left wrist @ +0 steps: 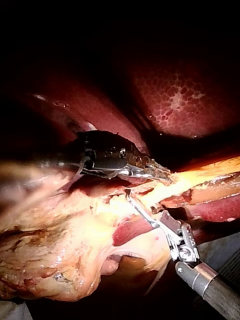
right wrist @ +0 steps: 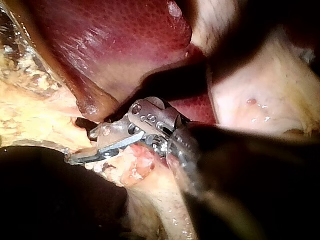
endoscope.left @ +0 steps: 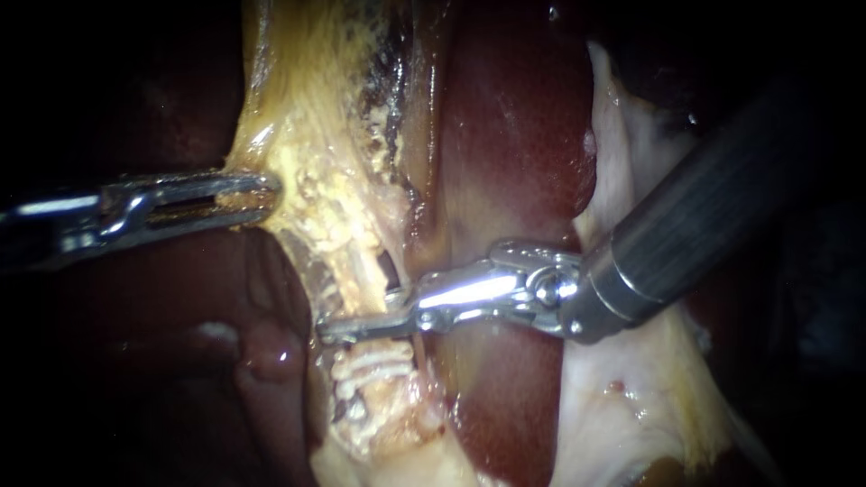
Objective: Going back third clip left tube
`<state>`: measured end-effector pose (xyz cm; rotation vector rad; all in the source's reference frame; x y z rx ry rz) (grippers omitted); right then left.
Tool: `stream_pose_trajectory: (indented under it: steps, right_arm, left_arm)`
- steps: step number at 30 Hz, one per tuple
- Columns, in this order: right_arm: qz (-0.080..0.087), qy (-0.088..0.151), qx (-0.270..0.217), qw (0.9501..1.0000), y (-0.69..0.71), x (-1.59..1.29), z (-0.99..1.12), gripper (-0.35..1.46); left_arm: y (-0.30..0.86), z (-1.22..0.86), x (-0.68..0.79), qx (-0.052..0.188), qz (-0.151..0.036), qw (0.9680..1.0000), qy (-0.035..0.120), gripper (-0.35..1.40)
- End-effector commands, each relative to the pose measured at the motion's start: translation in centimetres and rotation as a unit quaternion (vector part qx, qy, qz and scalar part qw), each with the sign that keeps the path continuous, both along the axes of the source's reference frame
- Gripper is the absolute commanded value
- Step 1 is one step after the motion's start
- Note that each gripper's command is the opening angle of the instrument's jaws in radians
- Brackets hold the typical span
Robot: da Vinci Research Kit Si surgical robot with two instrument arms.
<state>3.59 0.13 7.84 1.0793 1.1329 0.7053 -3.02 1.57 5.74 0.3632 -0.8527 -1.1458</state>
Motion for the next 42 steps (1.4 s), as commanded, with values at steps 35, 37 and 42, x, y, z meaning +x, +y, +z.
stream_pose_trajectory:
  steps: [35,37,42]
  right_arm:
    - [0.028,0.053,-0.198,0.9784,0.21,-1.14,-0.52,0.60]
    - [0.027,0.059,-0.217,0.9740,0.32,-1.27,-0.66,0.60]
    - [0.028,0.065,-0.250,0.9657,0.47,-1.50,-0.93,0.60]
  left_arm:
    - [-0.02,-0.05,-0.01,0.000,-0.001,1.0000,0.001,-0.35]
    - [-0.02,-0.05,-0.01,0.000,-0.001,1.0000,0.001,-0.35]
    - [-0.02,-0.05,-0.02,0.000,-0.001,1.0000,0.001,-0.35]
